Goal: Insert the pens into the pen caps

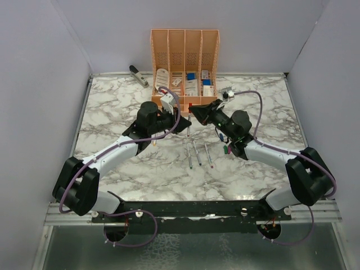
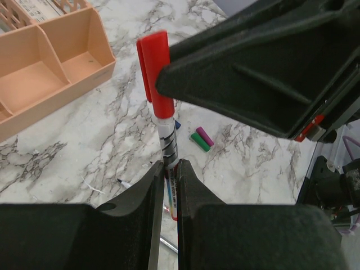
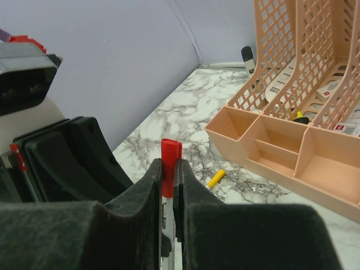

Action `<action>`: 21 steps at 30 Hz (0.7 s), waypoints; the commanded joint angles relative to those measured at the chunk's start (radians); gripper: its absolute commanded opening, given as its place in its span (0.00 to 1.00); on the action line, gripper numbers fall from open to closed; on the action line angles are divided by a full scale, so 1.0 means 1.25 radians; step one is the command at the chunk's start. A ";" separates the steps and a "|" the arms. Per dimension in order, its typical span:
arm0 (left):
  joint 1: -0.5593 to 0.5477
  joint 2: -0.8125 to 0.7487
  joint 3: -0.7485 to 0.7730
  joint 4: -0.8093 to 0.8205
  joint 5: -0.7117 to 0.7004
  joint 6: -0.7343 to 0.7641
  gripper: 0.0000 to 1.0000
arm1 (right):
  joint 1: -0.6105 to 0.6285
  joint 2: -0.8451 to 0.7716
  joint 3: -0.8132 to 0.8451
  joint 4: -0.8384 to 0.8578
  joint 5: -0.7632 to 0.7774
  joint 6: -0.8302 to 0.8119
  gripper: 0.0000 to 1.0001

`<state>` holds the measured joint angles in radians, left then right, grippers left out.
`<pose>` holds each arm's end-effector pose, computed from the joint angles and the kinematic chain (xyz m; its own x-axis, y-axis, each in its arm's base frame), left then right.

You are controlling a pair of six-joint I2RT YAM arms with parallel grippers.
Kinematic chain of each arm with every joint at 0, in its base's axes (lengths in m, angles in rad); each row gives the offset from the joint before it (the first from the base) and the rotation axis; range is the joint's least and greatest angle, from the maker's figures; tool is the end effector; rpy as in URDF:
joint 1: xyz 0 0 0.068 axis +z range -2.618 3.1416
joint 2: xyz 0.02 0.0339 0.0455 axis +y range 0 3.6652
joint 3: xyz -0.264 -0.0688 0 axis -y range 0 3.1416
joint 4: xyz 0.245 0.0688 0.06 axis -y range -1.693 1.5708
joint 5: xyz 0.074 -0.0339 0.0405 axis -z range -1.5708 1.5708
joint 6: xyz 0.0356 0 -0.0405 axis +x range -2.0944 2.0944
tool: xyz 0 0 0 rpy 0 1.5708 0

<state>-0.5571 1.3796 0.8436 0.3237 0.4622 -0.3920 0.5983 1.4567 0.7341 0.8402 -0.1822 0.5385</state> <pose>0.2586 -0.1798 0.2768 -0.4874 -0.0992 -0.8675 0.7110 0.5317 -0.4603 0.2621 0.1865 0.2716 -0.2771 0.4215 -0.8635 -0.6529 0.5767 0.4911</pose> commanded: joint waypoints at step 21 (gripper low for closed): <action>0.035 -0.024 0.098 0.082 -0.111 0.034 0.00 | 0.038 0.053 0.044 -0.177 -0.070 -0.064 0.01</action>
<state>-0.5430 1.3838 0.8673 0.3050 0.3935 -0.3805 0.6079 1.4921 0.7879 0.7815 -0.1997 0.5068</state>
